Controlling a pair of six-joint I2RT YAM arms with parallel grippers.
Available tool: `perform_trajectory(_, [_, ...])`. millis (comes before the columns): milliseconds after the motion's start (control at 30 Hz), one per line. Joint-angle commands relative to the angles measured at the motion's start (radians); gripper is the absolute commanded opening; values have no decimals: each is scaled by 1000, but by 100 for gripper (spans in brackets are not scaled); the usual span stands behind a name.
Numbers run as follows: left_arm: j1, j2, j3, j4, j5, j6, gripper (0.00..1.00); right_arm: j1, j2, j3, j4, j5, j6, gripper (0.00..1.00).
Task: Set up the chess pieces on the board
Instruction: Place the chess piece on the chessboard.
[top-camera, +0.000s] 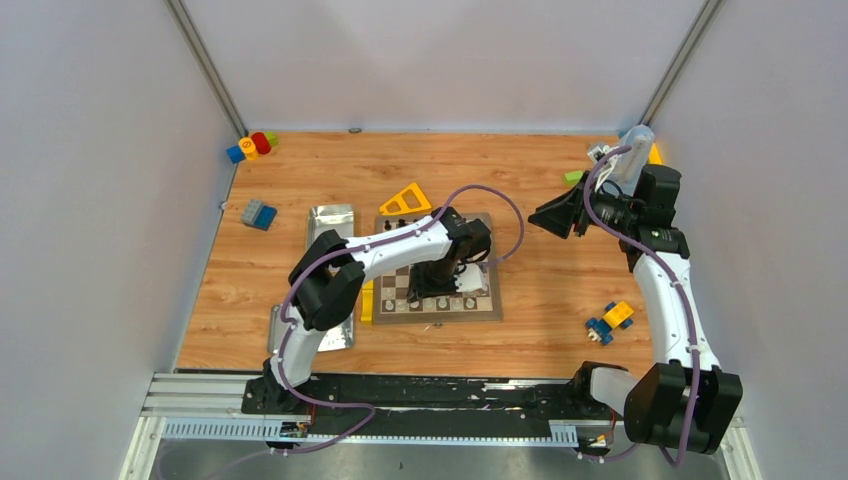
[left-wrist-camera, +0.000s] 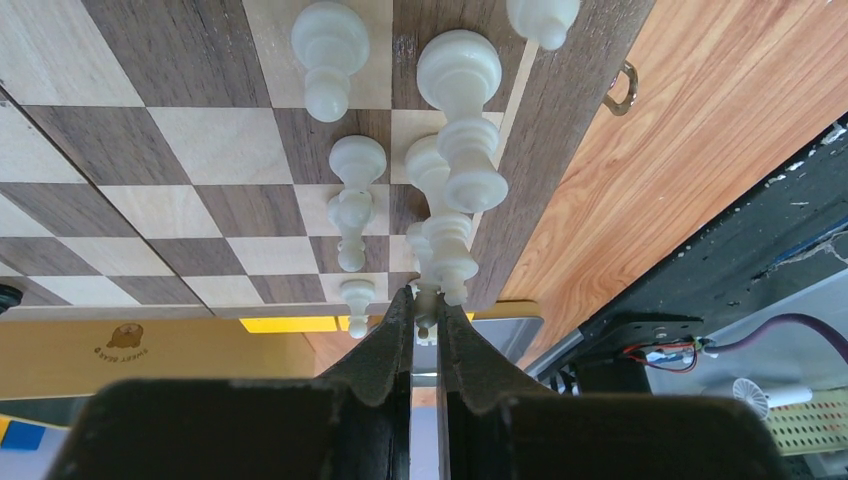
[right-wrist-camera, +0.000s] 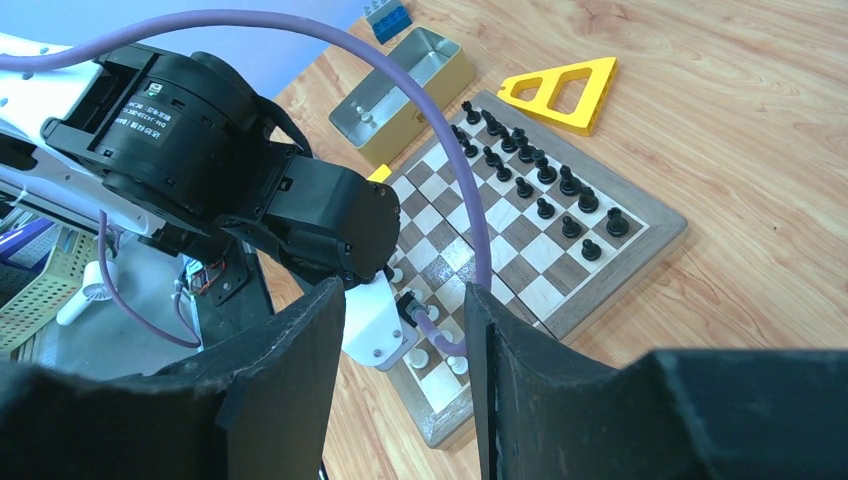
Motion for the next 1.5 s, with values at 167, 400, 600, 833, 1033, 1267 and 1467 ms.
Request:
perform_trajectory(167, [-12, 17, 43, -20, 14, -19, 12, -7, -9, -2, 3, -32, -25, 49])
perform_trajectory(400, [-14, 19, 45, -20, 14, -21, 15, -7, -9, 0, 4, -33, -25, 49])
perform_trajectory(600, [-14, 22, 48, -21, 14, -21, 18, -6, -9, -1, 5, -34, -26, 49])
perform_trajectory(833, [-15, 20, 54, -24, 14, -26, 23, -9, -9, -2, 5, -34, -25, 49])
perform_trajectory(1033, [-15, 22, 53, -26, 14, -27, 24, -9, -10, -3, 4, -37, -26, 49])
perform_trajectory(1267, [-17, 30, 56, -22, 33, -29, 24, -9, -11, -3, 5, -36, -26, 49])
perform_trajectory(1467, [-17, 28, 54, -23, 37, -30, 24, -10, -9, -2, 5, -40, -26, 49])
